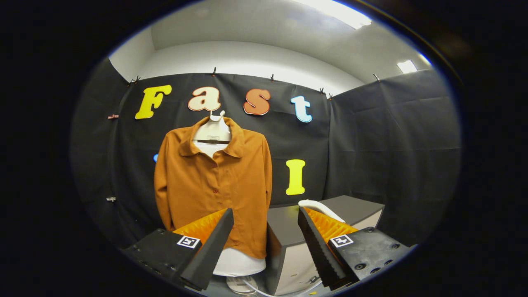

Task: Iron the clothes twice with a garment steamer, once on the left side and once on the right side.

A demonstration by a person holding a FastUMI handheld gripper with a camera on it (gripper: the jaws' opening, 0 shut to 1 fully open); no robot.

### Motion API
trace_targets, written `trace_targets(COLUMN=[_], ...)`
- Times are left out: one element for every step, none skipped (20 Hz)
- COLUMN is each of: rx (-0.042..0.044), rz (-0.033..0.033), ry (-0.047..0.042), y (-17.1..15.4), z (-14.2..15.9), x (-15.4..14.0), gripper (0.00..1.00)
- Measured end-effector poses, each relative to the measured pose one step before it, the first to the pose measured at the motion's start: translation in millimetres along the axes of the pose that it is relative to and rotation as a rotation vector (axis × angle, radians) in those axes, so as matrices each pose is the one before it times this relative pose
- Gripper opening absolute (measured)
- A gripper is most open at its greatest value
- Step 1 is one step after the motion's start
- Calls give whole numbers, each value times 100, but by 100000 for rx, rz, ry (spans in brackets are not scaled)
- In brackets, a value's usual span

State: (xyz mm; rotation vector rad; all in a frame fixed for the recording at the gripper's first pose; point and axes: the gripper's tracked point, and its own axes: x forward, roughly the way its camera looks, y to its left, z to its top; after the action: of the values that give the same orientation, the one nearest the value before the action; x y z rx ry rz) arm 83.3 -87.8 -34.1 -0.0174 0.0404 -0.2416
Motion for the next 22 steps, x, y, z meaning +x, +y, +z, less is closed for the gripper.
trace_targets(rx=[249,415,573,589,406,-155,-642,-788,-369,254,443,379,294,319,301,399,429,364,141,-124,-224,-181], rz=[-443,-402,-275,-167,-220,-137,-463,-786,-636,-172,-79,-28,-17,24,-110,-115,-153,-78,-145,-238,-135,-137], ry=[73,-462,-102,427,708,712,976,964,1011,1134,1163,1222,1313,1157,1121,1233,1321,1340,1441,1851,1935,1900], y=[-1105,-1105,-1097,-983,-1054,-1061,-1120,-1248,-1122,-889,-821,-806,-801,-710,-605,-641,-536,-592,-543,-407,-457,-387], z=[-32,190,40,-194,-208,-268,-368,-350,-373,-418,-406,-511,-585,-426,-497,-482,-458,-538,-517,-535,-605,-625], x=[1432,1506,1541,1528,1404,1423,1377,1374,1286,1402,1257,1247,1201,1252,1087,1010,1007,998,866,896,781,816], gripper=[98,98,98,98,98,98,98,98,98,98,99,98,98,98,98,99,99,99,99,99,99,99])
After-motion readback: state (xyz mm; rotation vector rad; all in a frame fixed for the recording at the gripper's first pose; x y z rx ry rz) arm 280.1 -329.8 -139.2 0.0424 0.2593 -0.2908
